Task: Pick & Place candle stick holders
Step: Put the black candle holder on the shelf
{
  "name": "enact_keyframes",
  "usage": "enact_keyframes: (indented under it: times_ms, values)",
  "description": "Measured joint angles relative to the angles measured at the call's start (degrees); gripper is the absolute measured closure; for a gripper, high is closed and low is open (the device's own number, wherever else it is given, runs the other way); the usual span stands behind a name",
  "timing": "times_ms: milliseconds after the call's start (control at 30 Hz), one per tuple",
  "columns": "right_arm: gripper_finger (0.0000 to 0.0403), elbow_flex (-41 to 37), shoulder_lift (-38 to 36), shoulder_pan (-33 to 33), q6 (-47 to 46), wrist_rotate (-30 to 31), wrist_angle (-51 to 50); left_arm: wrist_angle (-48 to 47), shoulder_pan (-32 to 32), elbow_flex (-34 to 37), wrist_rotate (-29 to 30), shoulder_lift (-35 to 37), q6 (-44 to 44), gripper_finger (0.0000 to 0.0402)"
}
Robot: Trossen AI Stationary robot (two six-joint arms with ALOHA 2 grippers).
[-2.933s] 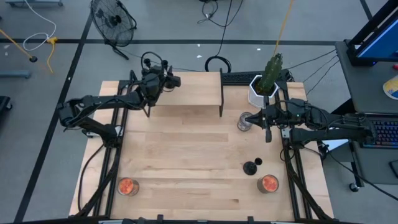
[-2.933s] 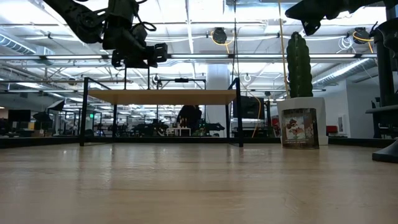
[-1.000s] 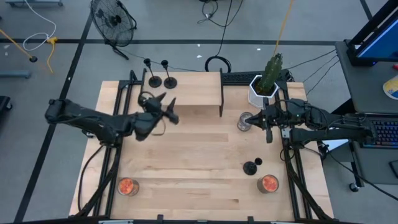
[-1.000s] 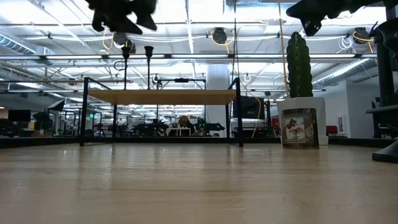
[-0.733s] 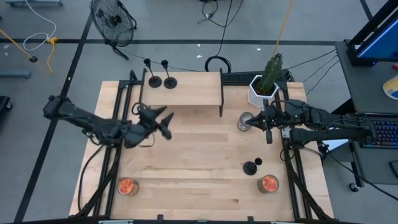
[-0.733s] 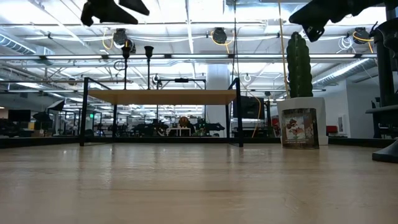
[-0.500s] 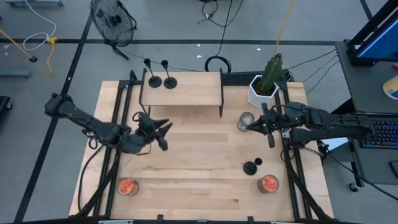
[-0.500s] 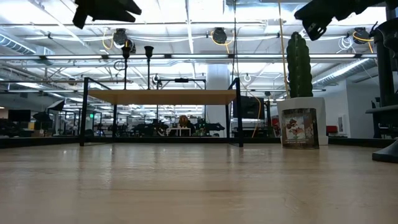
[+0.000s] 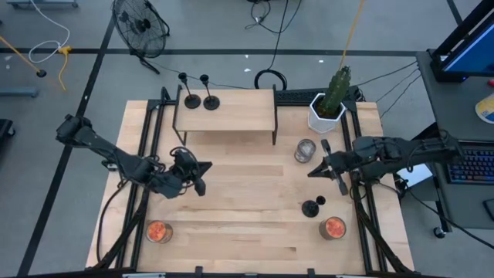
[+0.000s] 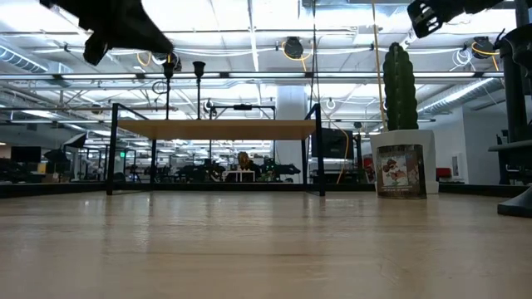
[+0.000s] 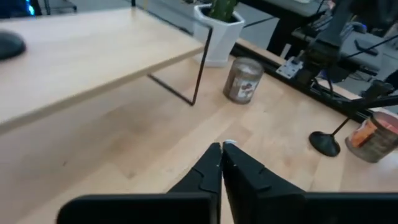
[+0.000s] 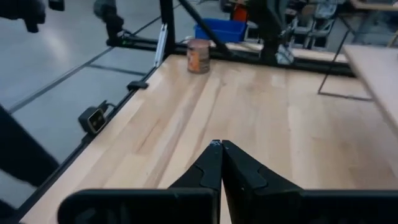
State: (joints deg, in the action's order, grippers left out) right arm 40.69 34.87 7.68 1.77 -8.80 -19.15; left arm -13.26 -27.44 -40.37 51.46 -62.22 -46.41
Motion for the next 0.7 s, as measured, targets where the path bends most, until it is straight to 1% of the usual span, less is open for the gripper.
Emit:
enact_keyframes:
  times_ms: [67,167,267,333,467,533,700]
  values:
    - [0.0403,0.0,0.6,1.2,-0.9,1.4,-1.0,0.1,0.0,1.2,0.0,0.0,-1.7,0.0398]
    - [0.0403,0.0,1.6,2.9,-1.5,3.1,-2.4,0.1,-0.1,2.9,-0.4,0.6,-2.9,0.0391]
    - [0.0403,0.2,3.1,4.5,-2.9,4.6,-3.3,0.2,-0.2,4.7,-0.5,2.3,-3.6,0.0381]
    - [0.0403,1.4,4.5,5.4,-4.5,5.6,-5.6,0.3,-0.6,5.8,-0.5,4.1,-3.3,0.0380]
    - [0.0403,6.7,8.8,7.4,-5.8,8.6,-12.8,0.5,-1.9,8.8,-0.4,9.4,-2.4,0.0394]
    - [0.0403,10.0,11.4,8.1,-5.9,9.1,-16.5,0.5,-2.3,10.6,-0.5,12.2,-2.0,0.0398]
    - [0.0403,17.6,18.2,9.6,-10.0,9.0,-25.8,1.4,-3.0,15.1,-0.5,18.6,-0.2,0.0384]
